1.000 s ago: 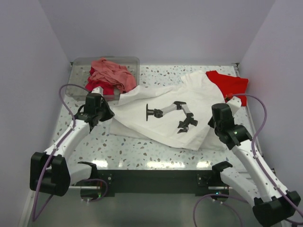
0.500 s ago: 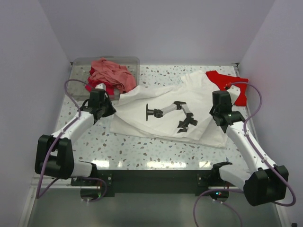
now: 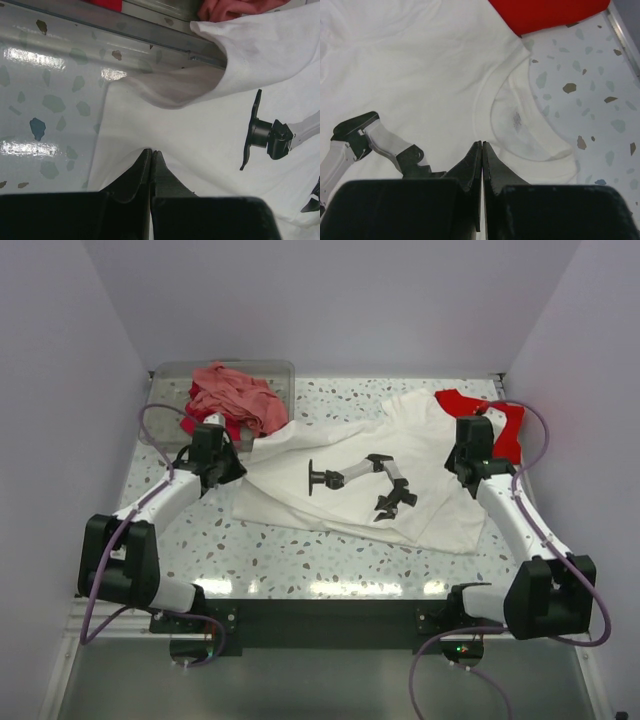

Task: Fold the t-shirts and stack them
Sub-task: Fold the tshirt

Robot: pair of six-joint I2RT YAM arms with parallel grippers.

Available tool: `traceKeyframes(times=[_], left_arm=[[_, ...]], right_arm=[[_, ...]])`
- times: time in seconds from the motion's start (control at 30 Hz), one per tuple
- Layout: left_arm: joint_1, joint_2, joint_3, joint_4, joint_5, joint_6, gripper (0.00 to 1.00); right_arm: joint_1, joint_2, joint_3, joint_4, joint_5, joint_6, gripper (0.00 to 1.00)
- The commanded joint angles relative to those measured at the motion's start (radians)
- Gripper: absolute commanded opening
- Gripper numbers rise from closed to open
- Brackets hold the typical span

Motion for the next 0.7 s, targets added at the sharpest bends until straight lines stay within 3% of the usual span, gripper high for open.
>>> traceKeyframes(times=[0.0,0.07,0.13,0.17,0.27,0.37,0.53,0.67], left_arm=[[0.008,0.019,0.044,0.050,0.000,0.029,0.00],[0.008,0.020,0.044,0.048,0.001,0.030,0.00],[0.008,0.016,0.044,0.040,-0.002,0.035,0.00],[0.008,0.013,0.044,0.040,-0.002,0.038,0.00],[0.006,0.005,0.047,0.031,-0.009,0.046,0.00],[0.008,0.003,0.048,0.030,-0.008,0.047,0.00],[0.008,0.019,0.054,0.030,-0.006,0.053,0.00],[0.008,0.019,0.058,0.028,-0.006,0.053,0.00]], right_arm=[[-0.004,0.049,0.045,0.016,-0.142,-0.030,0.00],[-0.004,0.060,0.026,-0.004,-0.211,-0.018,0.04],[-0.004,0.054,-0.031,0.002,-0.306,-0.009,0.17],[-0.003,0.051,-0.049,0.000,-0.339,-0.007,0.29],[-0.003,0.042,-0.122,-0.014,-0.455,0.011,0.52],[0.000,-0.006,-0.201,-0.020,-0.524,0.037,0.64],[0.042,-0.087,-0.278,-0.085,-0.500,0.048,0.63],[0.062,-0.104,-0.310,-0.104,-0.503,0.053,0.55]])
